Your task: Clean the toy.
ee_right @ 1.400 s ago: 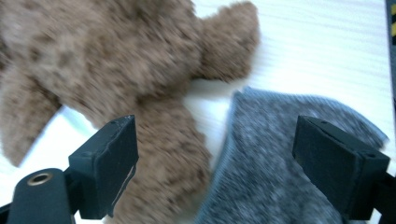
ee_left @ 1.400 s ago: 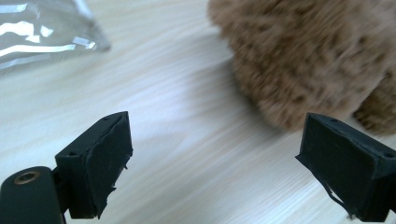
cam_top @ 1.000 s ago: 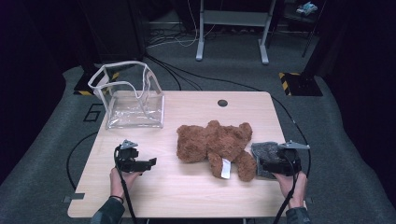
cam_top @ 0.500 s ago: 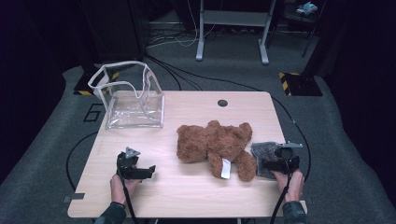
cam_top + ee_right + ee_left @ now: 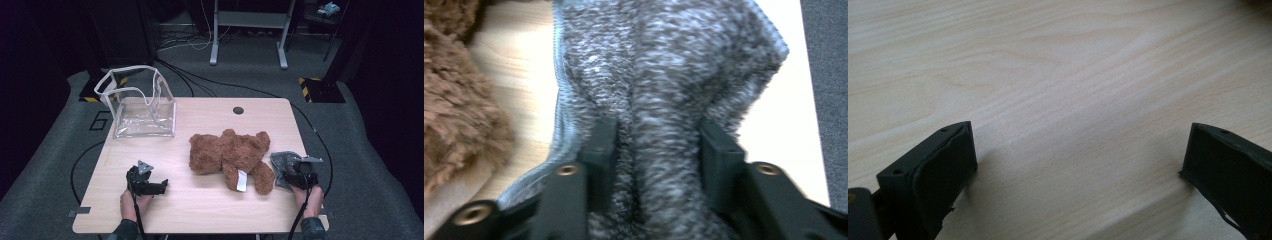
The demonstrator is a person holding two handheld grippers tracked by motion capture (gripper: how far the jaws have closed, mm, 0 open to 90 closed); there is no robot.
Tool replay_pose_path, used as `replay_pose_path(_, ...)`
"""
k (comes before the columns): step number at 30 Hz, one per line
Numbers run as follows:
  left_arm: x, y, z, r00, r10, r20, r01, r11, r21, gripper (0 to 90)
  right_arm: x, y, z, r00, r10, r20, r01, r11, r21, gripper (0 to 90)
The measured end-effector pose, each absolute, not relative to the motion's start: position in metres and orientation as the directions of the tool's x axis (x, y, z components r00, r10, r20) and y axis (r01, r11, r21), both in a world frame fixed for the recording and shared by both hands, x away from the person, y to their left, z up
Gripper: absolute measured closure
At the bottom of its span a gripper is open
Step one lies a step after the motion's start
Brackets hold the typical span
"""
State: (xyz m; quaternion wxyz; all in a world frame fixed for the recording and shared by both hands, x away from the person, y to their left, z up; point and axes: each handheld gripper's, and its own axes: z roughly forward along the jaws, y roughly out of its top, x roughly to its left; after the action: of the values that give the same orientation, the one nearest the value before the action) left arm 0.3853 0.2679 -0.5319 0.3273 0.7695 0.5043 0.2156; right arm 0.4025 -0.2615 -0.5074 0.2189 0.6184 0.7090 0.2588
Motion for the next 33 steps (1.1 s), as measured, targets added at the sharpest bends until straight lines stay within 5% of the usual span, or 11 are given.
replay_pose_path(9, 0.387, 0.266, -0.532, 0.376, 0.927, 0.000, 0.640, -0.260, 0.723, 0.0, 0.403, -0.265, -0.503, -0.132, 0.990, 0.038, 0.773, 0.079, 0.629, 72.6)
replay_pose_path(33, 0.388, 0.266, -0.532, 0.375, 0.927, 0.001, 0.641, -0.261, 0.722, 0.0, 0.400, -0.258, -0.434, -0.201, 0.978, 0.054, 0.686, 0.101, 0.721, 72.7)
